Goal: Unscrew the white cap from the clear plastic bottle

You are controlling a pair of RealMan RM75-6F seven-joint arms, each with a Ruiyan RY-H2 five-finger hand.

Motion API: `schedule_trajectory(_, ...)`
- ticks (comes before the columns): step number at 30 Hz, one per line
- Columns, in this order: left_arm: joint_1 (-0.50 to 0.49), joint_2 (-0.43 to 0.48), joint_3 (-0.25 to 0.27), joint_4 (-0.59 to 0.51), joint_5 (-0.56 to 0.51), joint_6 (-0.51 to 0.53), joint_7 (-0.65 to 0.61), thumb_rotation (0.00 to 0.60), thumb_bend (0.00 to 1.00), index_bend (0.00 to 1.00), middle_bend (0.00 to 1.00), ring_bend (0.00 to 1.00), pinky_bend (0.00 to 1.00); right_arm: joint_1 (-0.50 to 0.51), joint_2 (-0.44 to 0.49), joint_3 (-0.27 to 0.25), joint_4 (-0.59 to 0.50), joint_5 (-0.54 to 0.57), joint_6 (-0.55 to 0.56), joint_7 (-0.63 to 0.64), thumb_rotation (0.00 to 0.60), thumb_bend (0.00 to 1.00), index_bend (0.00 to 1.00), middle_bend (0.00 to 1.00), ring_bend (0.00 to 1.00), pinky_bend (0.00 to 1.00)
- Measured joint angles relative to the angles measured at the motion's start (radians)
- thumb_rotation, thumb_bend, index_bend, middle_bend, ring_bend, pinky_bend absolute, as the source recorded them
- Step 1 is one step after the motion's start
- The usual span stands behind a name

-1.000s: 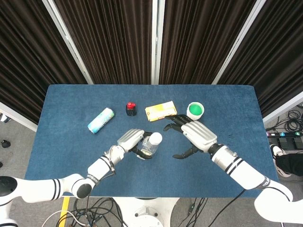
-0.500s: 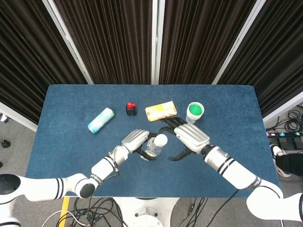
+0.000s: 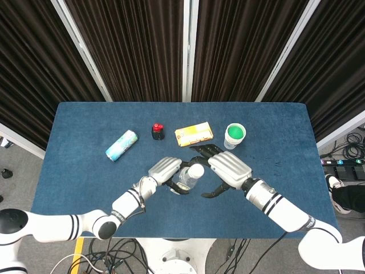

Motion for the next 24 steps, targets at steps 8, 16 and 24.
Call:
schedule_trajectory(8, -0.005, -0.006, 0.004, 0.014, -0.003, -0.009, -0.004, 0.600, 0.09, 0.54, 0.58, 0.48, 0.49, -0.003, -0.004, -0.003, -0.013, -0.030, 0.002, 0.000, 0.545, 0.02, 0.26, 0.02, 0.00, 0.00)
schedule_trajectory(16, -0.007, -0.006, 0.008, 0.012, 0.004, -0.010, -0.004, 0.600, 0.09, 0.54, 0.58, 0.48, 0.49, -0.005, -0.017, 0.002, 0.006, -0.010, 0.029, -0.012, 0.544, 0.02, 0.26, 0.02, 0.00, 0.00)
schedule_trajectory(24, -0.004, -0.002, 0.007, 0.015, 0.003, -0.008, -0.012, 0.600, 0.09, 0.54, 0.58, 0.48, 0.49, -0.014, -0.005, -0.013, -0.003, 0.007, 0.034, -0.034, 0.544, 0.02, 0.26, 0.02, 0.00, 0.00)
